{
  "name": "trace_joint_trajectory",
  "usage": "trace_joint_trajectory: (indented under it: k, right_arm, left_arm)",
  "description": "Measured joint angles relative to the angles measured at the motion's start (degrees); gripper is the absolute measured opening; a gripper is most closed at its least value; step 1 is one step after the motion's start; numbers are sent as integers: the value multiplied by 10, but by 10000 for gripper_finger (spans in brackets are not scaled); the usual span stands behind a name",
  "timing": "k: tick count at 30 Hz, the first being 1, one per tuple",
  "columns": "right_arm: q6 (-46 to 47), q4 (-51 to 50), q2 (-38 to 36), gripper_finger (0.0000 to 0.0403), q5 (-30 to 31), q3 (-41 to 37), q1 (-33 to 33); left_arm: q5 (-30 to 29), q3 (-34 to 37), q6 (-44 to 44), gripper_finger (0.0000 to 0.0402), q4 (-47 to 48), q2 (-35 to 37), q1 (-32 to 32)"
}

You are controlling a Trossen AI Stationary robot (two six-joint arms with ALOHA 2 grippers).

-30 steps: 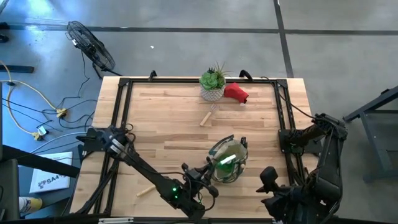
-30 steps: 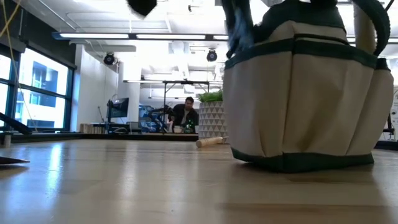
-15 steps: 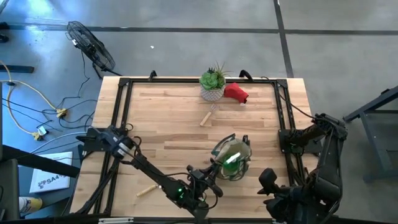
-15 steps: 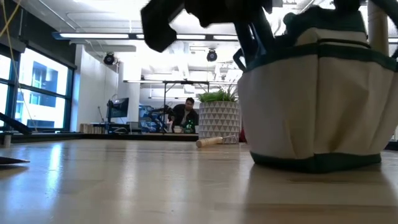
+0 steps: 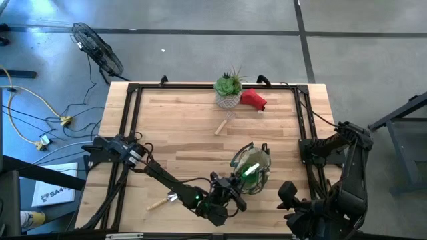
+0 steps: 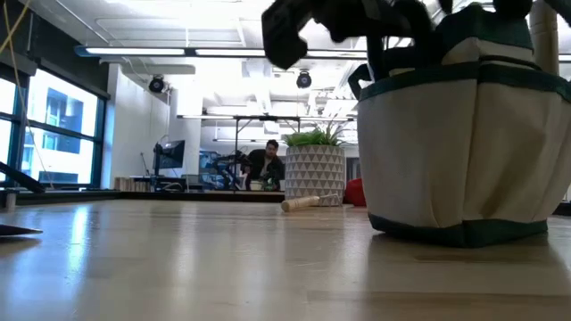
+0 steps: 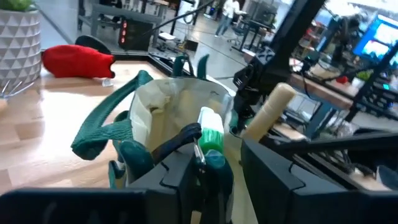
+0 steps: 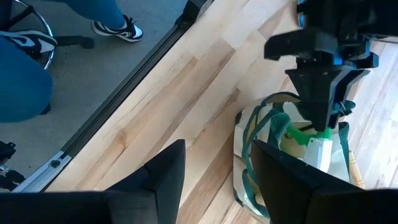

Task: Pick & Place Garden tools in Gardening bag
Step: Put the green shear scissors into the gardening bag

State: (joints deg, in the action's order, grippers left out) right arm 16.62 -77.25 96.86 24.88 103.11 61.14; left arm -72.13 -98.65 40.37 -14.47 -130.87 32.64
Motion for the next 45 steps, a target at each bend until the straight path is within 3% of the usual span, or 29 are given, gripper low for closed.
trace_joint_trajectory:
  k: [6,15,21,27,34,38,45]
  right_arm:
    - [0,1,0,176,0,0,0]
    - [0,0,0,176,0,0,0]
    - [14,0,0,176,-4,0,0]
    - [19,0,0,176,-6,0,0]
    - [31,-1,0,176,-9,0,0]
    - [31,-1,0,176,-9,0,0]
    - [31,0,0,176,-9,0,0]
  left_arm:
    - [-1,0,-27,123,-17,0,1]
    - [-34,0,-139,123,-87,3,5]
    - [4,0,-205,124,-101,24,4]
    - [38,0,-201,124,-86,28,3]
    - [58,0,-94,124,15,25,-6]
    - [74,0,-67,127,26,25,-9]
    - [109,0,-55,174,30,24,-12]
